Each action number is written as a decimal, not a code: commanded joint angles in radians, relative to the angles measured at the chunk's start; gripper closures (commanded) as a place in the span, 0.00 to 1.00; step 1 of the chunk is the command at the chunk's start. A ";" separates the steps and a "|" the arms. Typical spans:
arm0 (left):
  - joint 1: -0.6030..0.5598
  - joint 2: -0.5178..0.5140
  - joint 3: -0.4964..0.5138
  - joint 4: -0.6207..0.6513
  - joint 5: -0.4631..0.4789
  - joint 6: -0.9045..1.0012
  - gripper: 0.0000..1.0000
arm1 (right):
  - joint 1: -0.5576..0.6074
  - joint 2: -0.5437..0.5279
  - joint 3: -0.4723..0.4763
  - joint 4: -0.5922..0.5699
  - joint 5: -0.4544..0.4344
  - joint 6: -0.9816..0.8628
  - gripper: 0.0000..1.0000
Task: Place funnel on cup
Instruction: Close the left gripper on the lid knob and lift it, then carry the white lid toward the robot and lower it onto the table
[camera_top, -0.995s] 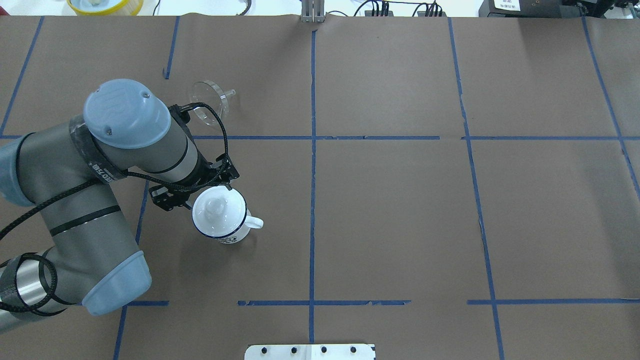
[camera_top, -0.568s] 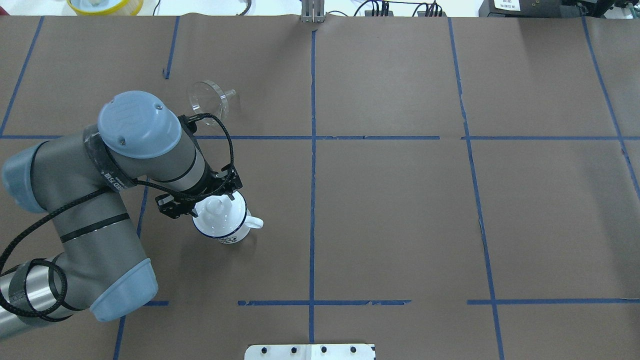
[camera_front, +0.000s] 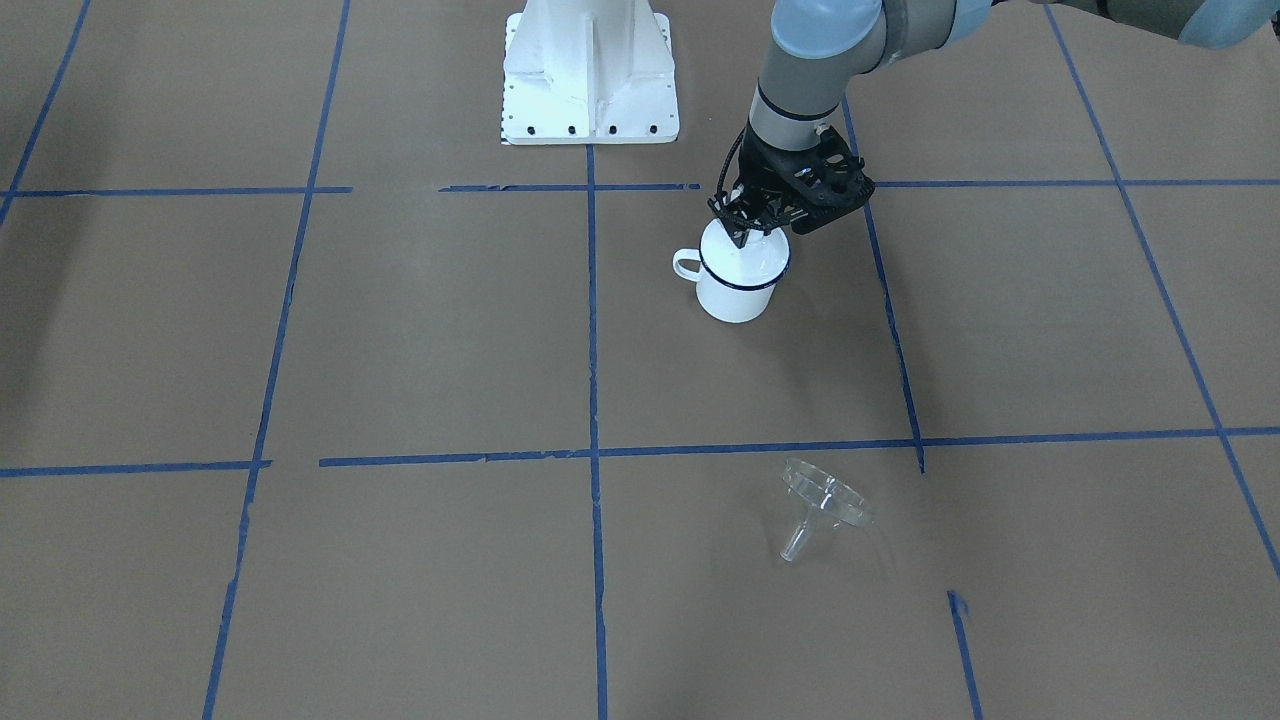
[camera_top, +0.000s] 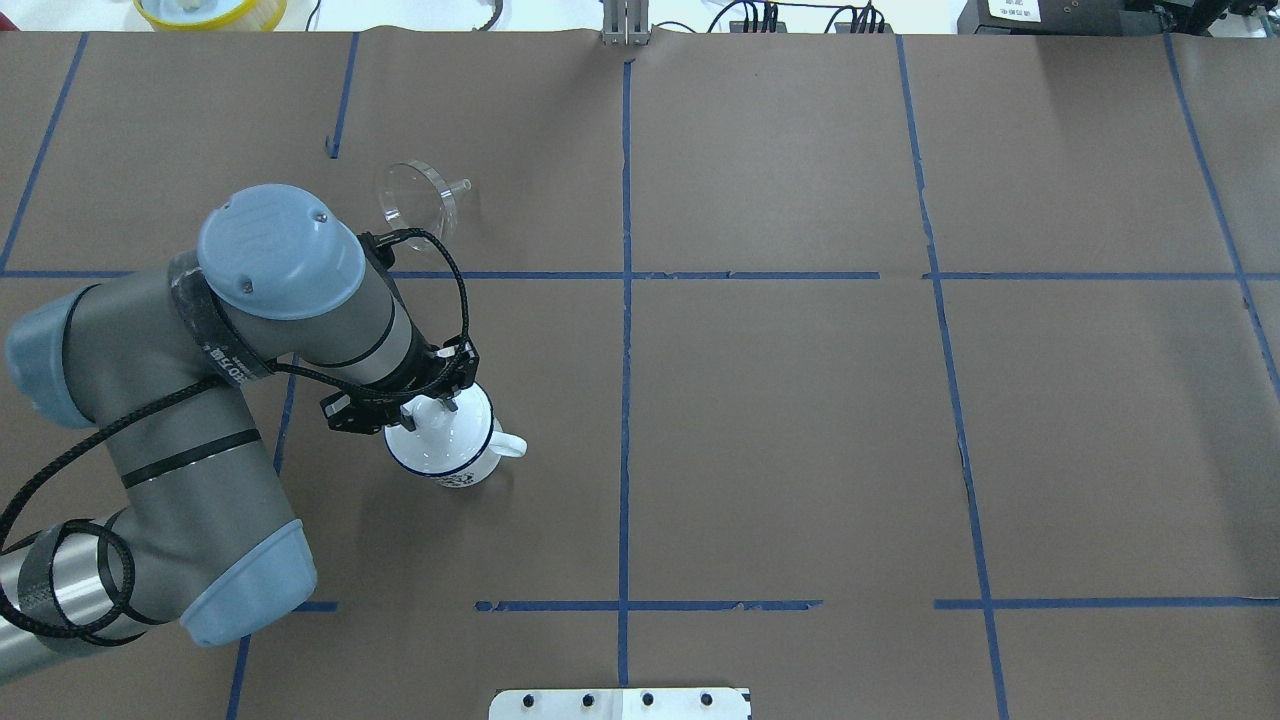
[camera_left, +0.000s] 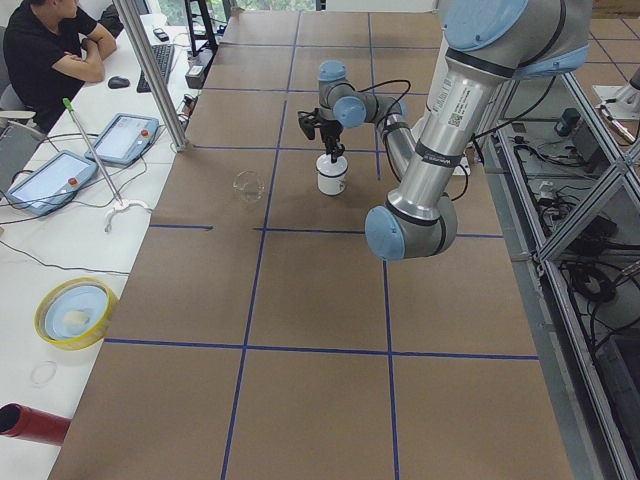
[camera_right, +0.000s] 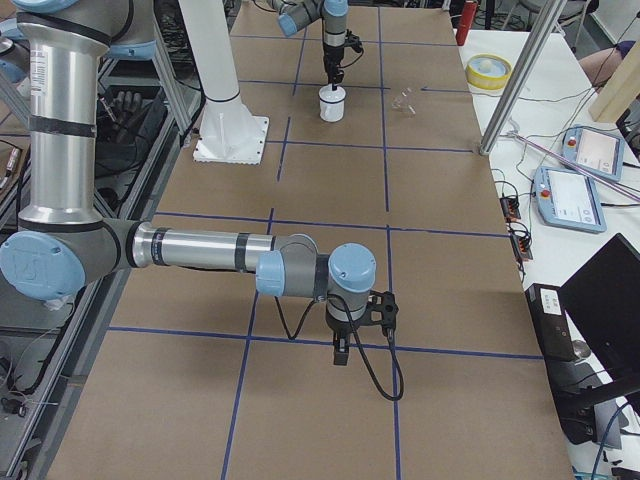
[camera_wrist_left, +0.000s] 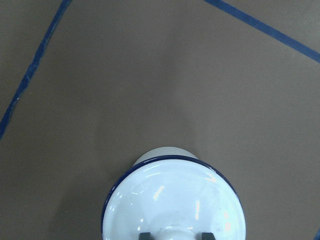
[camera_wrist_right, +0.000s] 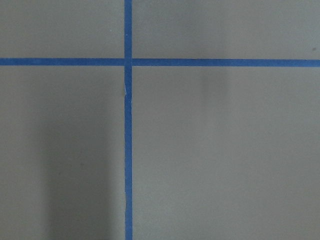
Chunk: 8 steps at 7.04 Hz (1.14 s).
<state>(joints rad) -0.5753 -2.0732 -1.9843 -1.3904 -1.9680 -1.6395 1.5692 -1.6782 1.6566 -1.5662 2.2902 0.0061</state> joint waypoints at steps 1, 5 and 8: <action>-0.030 -0.001 -0.112 0.109 0.003 0.000 1.00 | 0.000 0.000 0.000 0.000 0.000 0.000 0.00; -0.020 0.210 -0.344 0.165 -0.002 0.001 1.00 | 0.000 0.000 -0.001 0.000 0.000 0.000 0.00; 0.052 0.458 -0.201 -0.324 -0.008 -0.108 1.00 | 0.000 0.000 -0.001 0.000 0.000 0.000 0.00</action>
<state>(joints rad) -0.5601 -1.6774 -2.2803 -1.5010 -1.9753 -1.6706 1.5692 -1.6782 1.6556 -1.5662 2.2903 0.0061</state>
